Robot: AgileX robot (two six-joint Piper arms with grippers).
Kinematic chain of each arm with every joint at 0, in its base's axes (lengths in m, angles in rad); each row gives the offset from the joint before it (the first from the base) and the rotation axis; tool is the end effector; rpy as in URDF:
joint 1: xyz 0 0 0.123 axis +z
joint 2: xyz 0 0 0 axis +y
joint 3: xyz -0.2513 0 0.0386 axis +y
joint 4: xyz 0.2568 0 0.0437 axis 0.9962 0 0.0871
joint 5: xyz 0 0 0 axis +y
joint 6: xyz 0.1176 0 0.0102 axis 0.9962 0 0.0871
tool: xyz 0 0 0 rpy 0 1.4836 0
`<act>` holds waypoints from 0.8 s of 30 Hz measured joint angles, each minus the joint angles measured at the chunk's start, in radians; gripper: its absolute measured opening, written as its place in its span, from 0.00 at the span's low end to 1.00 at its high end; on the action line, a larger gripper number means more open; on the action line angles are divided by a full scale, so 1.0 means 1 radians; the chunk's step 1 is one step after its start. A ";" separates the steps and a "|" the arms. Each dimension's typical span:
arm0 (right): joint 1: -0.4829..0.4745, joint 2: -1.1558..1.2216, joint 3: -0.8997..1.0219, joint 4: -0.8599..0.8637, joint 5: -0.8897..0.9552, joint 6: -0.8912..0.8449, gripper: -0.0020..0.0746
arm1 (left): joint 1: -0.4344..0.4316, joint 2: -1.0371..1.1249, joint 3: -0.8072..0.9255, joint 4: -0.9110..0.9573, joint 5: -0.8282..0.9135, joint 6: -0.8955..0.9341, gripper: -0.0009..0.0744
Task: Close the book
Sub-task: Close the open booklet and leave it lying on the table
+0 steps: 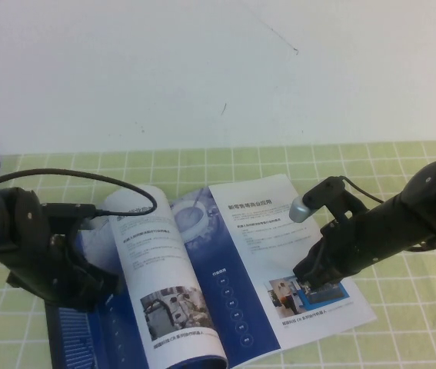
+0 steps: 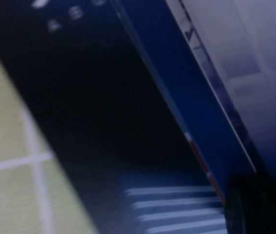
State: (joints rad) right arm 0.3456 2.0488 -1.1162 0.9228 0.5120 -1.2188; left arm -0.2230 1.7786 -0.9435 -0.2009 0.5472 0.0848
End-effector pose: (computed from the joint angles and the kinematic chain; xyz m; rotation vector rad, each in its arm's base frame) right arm 0.3419 0.1722 0.0480 -1.0375 2.4859 0.5426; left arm 0.3164 -0.0843 0.0872 0.2157 2.8609 -0.2111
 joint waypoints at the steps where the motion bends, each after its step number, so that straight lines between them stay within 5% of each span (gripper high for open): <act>1: 0.000 0.000 0.000 0.002 -0.002 0.000 0.02 | -0.008 0.002 0.000 -0.026 -0.008 0.002 0.01; 5: 0.000 0.004 -0.002 0.090 -0.008 -0.042 0.02 | -0.068 0.012 0.000 -0.264 -0.069 0.067 0.01; 12: 0.000 -0.009 -0.031 0.083 0.007 -0.094 0.02 | -0.197 0.019 -0.052 -0.706 -0.098 0.458 0.01; 24: -0.039 -0.312 -0.081 0.002 0.023 -0.050 0.02 | -0.221 -0.071 -0.122 -0.663 -0.073 0.568 0.01</act>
State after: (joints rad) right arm 0.3066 1.7370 -1.1977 0.9248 0.5347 -1.2690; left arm -0.4436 1.7076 -1.0657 -0.8640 0.4746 0.6533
